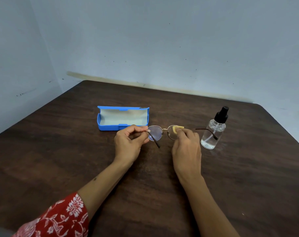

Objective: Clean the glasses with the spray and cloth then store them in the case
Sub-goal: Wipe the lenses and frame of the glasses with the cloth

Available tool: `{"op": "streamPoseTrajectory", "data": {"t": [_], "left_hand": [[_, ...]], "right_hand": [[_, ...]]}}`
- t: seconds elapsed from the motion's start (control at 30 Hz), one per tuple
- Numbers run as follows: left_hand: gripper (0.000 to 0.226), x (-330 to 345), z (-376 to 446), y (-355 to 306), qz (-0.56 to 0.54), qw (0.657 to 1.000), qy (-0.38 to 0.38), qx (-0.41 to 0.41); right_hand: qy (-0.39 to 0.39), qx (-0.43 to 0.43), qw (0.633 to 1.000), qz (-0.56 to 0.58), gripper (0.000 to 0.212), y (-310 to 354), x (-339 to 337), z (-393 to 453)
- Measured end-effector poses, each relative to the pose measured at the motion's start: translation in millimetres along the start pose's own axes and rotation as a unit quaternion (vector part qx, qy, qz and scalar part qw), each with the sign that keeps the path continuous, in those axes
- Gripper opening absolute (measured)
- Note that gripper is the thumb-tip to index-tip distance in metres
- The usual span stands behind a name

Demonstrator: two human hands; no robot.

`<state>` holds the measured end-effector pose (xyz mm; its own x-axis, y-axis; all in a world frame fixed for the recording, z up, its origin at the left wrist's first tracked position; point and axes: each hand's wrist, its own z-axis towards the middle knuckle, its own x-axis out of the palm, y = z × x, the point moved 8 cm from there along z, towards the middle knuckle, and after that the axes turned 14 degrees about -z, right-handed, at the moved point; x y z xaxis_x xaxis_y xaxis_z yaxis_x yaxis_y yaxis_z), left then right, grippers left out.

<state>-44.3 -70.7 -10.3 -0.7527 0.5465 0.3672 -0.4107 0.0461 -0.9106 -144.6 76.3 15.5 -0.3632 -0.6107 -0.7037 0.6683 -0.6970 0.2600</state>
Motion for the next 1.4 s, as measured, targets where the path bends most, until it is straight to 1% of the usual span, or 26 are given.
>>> {"op": "streamPoseTrajectory", "data": {"t": [0.17, 0.27, 0.33, 0.37, 0.47, 0.5, 0.63, 0.67, 0.77, 0.83, 1.0, 1.17, 1.23, 1.33, 1.4], "left_hand": [[0.018, -2.3, 1.7, 3.4, -0.023, 1.0, -0.012, -0.008], [0.021, -4.0, 2.6, 3.6, -0.02, 1.0, -0.017, -0.007], [0.021, -4.6, 2.8, 3.2, -0.016, 1.0, -0.017, -0.005], [0.021, -4.5, 2.7, 3.1, -0.018, 1.0, -0.017, -0.005], [0.017, -6.4, 3.2, 3.1, -0.034, 0.999, -0.026, -0.007], [0.016, -7.1, 3.4, 2.6, -0.038, 0.999, -0.029, -0.007], [0.016, -5.3, 2.6, -0.2, -0.02, 0.999, -0.025, -0.002], [0.015, -4.8, 2.6, -0.3, -0.017, 1.0, -0.024, 0.001], [0.011, -7.2, 4.0, 0.7, -0.014, 0.999, -0.028, 0.004], [0.01, -10.1, 5.6, 1.7, -0.015, 0.999, -0.035, 0.002], [0.01, -6.0, 4.0, 0.0, -0.001, 1.0, -0.031, 0.0], [0.011, -10.3, 5.7, 1.3, -0.009, 0.999, -0.039, -0.003], [0.01, -11.2, 6.0, 1.8, -0.009, 0.999, -0.041, -0.005], [0.01, -7.9, 4.1, 1.9, -0.006, 0.999, -0.034, -0.005], [0.009, -6.6, 3.4, 1.8, -0.009, 1.0, -0.028, -0.003]], "right_hand": [[0.007, -0.032, 0.999, -0.035, 0.033, 11.0, 1.0, -2.3], [0.014, 0.006, 0.999, -0.051, 0.026, -0.5, 2.2, -1.5], [0.025, 0.03, 0.998, -0.056, 0.027, -6.7, 3.6, -1.3], [0.029, 0.022, 0.998, -0.058, 0.028, -4.5, 4.5, -1.9], [0.039, -0.037, 0.997, -0.049, 0.03, 12.1, 7.4, -6.4], [0.042, -0.041, 0.997, -0.046, 0.03, 13.2, 7.1, -7.2], [0.074, 0.039, 0.994, -0.065, 0.028, -8.0, 8.2, -3.9], [0.07, 0.039, 0.994, -0.071, 0.029, -7.8, 7.7, -3.8], [0.051, -0.016, 0.997, -0.062, 0.032, 9.8, 9.6, -8.2], [0.059, -0.032, 0.997, -0.043, 0.034, 16.0, 12.8, -10.2], [0.044, 0.035, 0.997, -0.057, 0.03, -4.2, 9.2, -5.1], [0.039, -0.035, 0.997, -0.049, 0.034, 15.1, 8.7, -8.8], [0.045, -0.019, 0.998, -0.048, 0.032, 9.3, 8.2, -7.6], [0.073, 0.041, 0.995, -0.046, 0.031, -7.5, 10.7, -5.8], [0.069, 0.029, 0.996, -0.049, 0.03, -3.8, 9.7, -6.2]]}}
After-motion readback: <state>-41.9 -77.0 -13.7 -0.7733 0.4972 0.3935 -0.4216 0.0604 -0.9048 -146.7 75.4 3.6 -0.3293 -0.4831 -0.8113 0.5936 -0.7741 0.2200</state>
